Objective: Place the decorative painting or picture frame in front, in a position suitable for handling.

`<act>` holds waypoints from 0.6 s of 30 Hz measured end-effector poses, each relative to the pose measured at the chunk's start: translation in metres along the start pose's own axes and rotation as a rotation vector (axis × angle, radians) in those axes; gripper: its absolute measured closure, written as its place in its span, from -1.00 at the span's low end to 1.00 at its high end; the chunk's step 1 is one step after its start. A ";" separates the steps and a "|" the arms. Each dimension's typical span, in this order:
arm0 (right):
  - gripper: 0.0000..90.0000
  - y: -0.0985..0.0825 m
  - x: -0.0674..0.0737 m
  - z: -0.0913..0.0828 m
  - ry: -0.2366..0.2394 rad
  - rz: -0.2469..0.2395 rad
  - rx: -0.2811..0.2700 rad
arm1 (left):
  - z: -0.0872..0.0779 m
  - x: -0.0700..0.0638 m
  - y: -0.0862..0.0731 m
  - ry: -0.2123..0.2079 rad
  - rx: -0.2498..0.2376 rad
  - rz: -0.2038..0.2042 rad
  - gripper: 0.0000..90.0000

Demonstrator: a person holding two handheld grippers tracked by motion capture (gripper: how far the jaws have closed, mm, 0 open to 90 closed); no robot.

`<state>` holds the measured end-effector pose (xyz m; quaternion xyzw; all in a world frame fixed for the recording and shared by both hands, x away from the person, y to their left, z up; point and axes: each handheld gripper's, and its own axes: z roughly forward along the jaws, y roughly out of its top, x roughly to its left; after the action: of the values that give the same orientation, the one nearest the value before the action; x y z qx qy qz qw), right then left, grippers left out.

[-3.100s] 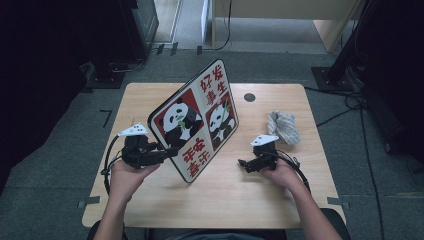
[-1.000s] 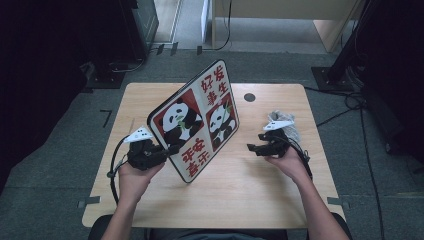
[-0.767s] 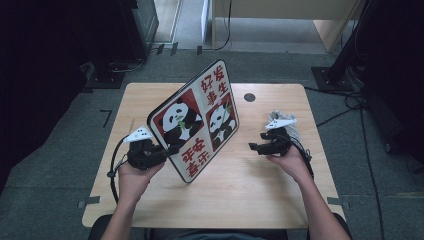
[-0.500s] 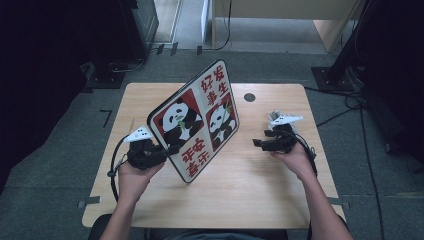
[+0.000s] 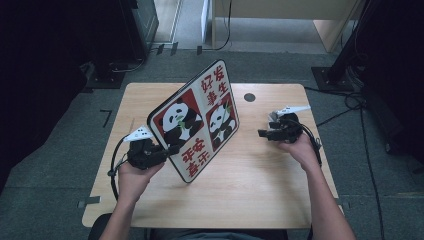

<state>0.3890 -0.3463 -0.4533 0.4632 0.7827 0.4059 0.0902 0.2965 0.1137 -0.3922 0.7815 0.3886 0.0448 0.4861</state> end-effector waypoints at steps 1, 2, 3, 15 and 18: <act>-0.31 0.000 -0.002 -0.001 -0.005 0.002 -0.002 | 0.000 0.000 0.000 -0.002 0.000 -0.001 0.70; -0.31 0.000 -0.003 -0.002 -0.009 0.002 -0.010 | 0.000 0.000 0.000 -0.001 0.001 -0.001 0.71; -0.30 0.000 -0.004 -0.003 -0.014 0.000 -0.012 | 0.001 0.000 0.000 -0.001 0.004 0.001 0.70; -0.29 -0.004 -0.020 -0.018 -0.060 0.005 -0.014 | 0.003 0.000 0.000 -0.002 0.009 0.010 0.70; -0.29 -0.006 -0.023 -0.024 -0.086 0.002 -0.015 | 0.003 0.001 -0.001 -0.005 0.011 0.011 0.70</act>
<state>0.3853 -0.3791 -0.4468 0.4805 0.7744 0.3917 0.1269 0.2981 0.1121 -0.3944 0.7863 0.3836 0.0434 0.4823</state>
